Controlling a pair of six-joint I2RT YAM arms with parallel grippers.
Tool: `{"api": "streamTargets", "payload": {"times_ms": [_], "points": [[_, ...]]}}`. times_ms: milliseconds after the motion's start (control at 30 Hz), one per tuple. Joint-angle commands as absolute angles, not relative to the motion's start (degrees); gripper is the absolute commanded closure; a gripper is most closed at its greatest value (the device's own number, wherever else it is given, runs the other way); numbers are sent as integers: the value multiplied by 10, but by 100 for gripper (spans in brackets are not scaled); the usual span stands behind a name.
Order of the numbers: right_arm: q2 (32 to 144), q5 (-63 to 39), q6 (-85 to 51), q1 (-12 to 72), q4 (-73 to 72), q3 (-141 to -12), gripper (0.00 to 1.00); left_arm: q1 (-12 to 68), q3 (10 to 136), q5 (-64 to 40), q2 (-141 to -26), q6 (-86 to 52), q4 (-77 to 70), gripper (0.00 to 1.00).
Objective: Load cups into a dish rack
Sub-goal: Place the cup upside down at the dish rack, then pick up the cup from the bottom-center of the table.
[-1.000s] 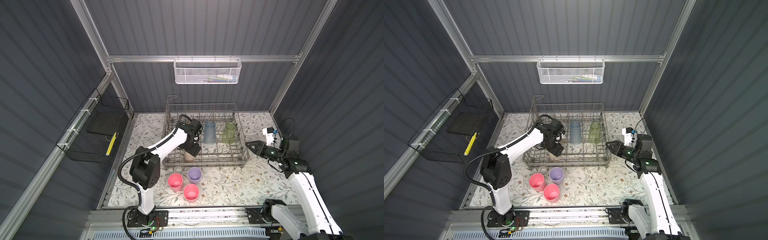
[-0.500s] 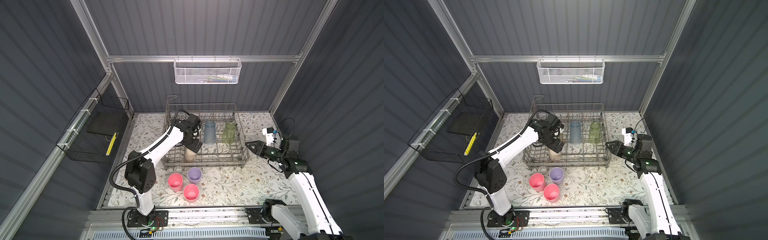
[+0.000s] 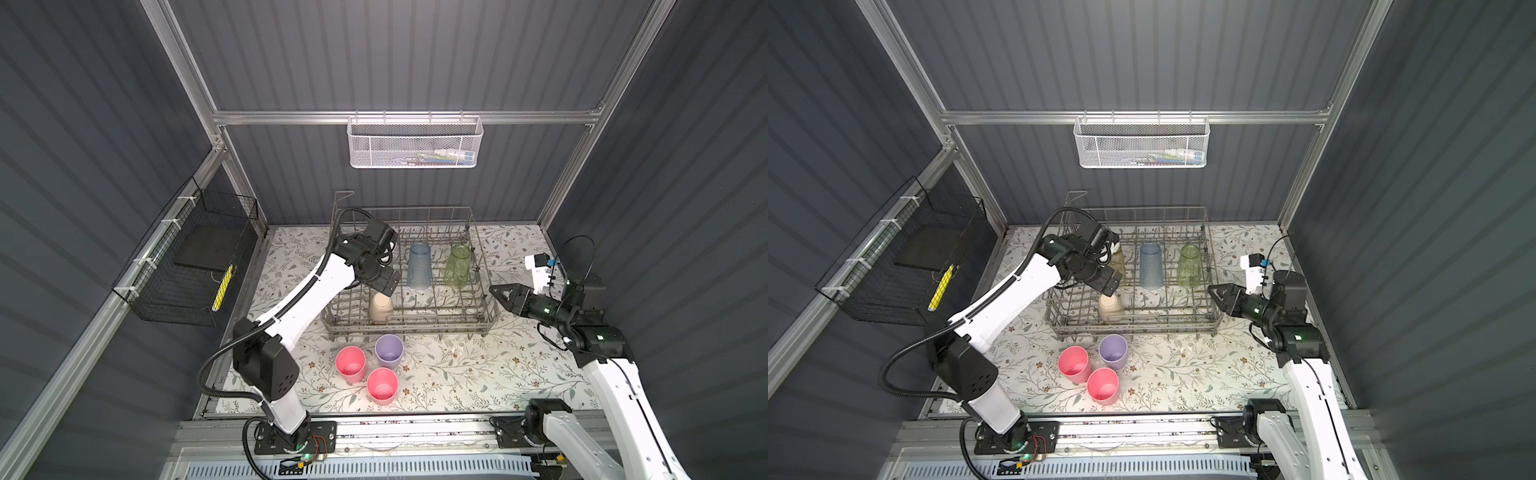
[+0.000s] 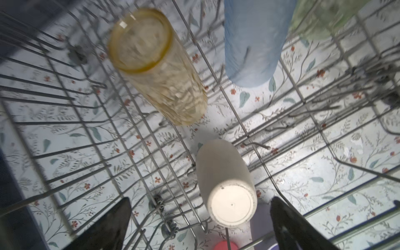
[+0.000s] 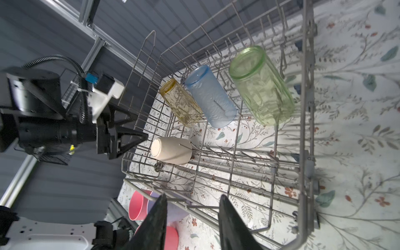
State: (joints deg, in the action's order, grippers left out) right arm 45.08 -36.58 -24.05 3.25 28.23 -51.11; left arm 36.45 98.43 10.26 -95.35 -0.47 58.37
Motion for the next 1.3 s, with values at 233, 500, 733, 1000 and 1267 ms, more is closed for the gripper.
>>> {"api": "streamTargets", "payload": {"times_ms": [233,500,733,1000,1267], "points": [[439,-156,-146,275,384,-601,59,368,984,163,-809,-87,577,7],[461,-180,-163,278,342,-580,58,368,934,104,-660,-209,716,19],[510,-222,-172,278,303,-585,58,368,792,16,-562,-278,722,22],[528,-245,-187,281,281,-584,58,368,663,-1,-536,-325,717,23],[543,-258,-192,282,260,-578,58,368,545,48,-508,-404,687,28]]}}
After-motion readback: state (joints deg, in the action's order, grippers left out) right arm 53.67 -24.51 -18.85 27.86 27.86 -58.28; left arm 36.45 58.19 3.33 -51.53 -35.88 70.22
